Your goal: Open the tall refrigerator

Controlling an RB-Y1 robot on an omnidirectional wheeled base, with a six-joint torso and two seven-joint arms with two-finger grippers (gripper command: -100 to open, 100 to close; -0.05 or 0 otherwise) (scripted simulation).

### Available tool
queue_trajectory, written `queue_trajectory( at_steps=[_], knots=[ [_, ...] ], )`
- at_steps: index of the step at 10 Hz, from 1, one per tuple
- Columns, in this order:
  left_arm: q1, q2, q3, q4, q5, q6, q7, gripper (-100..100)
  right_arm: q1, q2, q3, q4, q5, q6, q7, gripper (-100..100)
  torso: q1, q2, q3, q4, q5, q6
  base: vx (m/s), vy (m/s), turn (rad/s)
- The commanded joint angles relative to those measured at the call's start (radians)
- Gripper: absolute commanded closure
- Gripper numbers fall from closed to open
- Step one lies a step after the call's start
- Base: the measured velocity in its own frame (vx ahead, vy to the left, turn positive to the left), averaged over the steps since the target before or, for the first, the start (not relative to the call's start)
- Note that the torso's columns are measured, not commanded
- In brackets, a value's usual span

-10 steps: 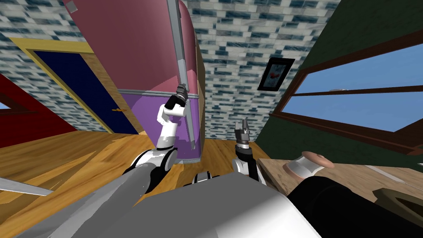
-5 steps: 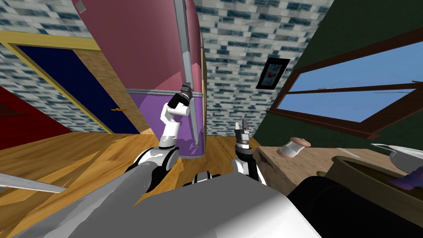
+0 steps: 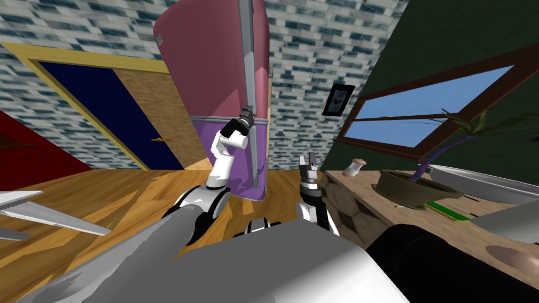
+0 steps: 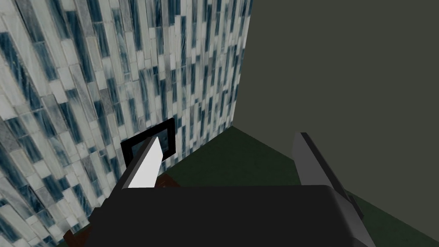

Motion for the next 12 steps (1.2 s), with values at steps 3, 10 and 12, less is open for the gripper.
queue_trajectory(
  at_steps=[3,10,12],
  knots=[
    [-0.008,-0.005,-0.054,-0.03,0.058,0.014,0.021,100,0.0,0.0,0.0,0.0,0.0,0.0,0.0,0,-0.012,-0.005,-0.002,-0.003,-0.007,0.006,-0.104,0.189,-0.045],
    [-0.016,-0.015,-0.117,-0.083,0.126,0.024,0.046,100,0.0,0.0,0.0,0.0,0.0,0.0,0.0,0,0.002,0.001,0.0,0.002,0.001,0.002,-0.077,0.276,-0.051],
    [-0.021,-0.02,-0.149,-0.11,0.161,0.029,0.058,100,0.0,0.0,0.0,0.0,0.0,0.0,0.0,0,0.003,0.0,0.0,0.001,0.002,0.0,-0.076,0.284,-0.043]
  ],
)
